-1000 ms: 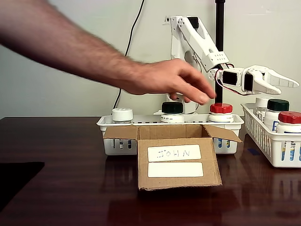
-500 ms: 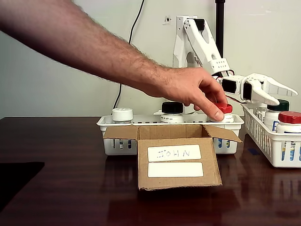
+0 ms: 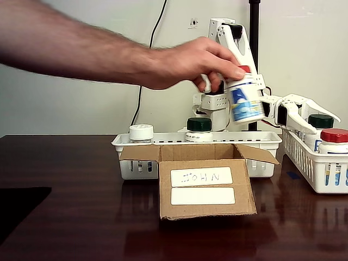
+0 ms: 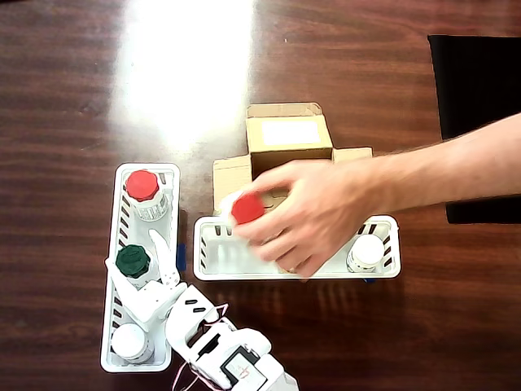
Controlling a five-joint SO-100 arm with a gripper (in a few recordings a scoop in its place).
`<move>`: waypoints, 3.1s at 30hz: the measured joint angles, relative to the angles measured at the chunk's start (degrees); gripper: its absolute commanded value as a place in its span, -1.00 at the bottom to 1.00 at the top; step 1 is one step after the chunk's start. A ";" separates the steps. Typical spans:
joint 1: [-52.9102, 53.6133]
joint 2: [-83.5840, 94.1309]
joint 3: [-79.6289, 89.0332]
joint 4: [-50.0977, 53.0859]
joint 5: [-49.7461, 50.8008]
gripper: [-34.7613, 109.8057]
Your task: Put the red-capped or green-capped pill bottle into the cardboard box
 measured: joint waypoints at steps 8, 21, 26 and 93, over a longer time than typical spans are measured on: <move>-0.53 -0.35 -1.05 0.00 -0.35 0.45; -0.44 -0.18 -1.05 0.35 -1.67 -0.44; -0.44 4.48 -1.05 6.68 -2.90 -0.41; 43.15 14.68 -35.86 58.62 -7.29 -0.32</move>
